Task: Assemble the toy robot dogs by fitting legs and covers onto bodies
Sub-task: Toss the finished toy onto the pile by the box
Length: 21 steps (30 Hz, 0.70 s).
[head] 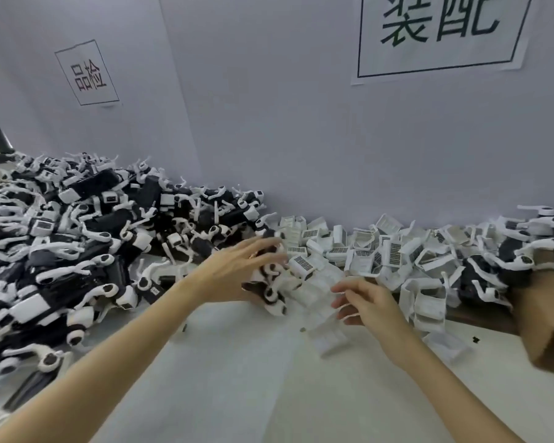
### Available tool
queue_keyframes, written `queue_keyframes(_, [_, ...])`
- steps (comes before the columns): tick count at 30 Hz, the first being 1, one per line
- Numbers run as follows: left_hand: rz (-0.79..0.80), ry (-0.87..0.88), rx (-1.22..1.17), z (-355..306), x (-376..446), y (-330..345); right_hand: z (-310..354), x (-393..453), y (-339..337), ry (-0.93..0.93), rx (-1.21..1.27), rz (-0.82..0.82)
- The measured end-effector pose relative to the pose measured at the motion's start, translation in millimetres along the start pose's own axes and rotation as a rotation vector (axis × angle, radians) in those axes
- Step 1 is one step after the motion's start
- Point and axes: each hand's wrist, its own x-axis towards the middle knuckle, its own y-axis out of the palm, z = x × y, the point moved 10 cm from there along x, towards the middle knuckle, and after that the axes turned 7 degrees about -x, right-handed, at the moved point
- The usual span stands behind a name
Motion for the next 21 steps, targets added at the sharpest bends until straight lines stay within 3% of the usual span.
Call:
queue_keyframes(2, [-0.114, -0.123, 0.057, 24, -11, -22, -2, -1, 1, 0.005, 0.009, 0.001])
queue_keyframes(5, [-0.074, -0.824, 0.108, 118, -75, -28, -4, -4, 0, 0.0, 0.007, 0.011])
queue_keyframes(7, [0.07, -1.131, 0.052, 153, -122, -6, -3, -8, -1, -0.007, 0.0, -0.004])
queue_keyframes(9, [0.262, -1.161, 0.016, 158, -133, 21, 0, -11, 0, -0.032, -0.021, -0.023])
queue_keyframes(11, [0.32, -1.088, -0.095, 153, -117, 32, 5, -13, 5, -0.067, -0.071, -0.024])
queue_keyframes(16, [-0.125, -0.925, -0.553, 100, -49, 21, 11, -18, 15, -0.116, -0.076, -0.021])
queue_keyframes(19, [-0.337, -0.952, -1.021, 37, -14, 51, 11, -21, 11, -0.12, -0.122, -0.039])
queue_keyframes(21, [-0.396, -0.93, -1.103, 3, 4, 60, 14, -25, 4, -0.153, -0.209, -0.051])
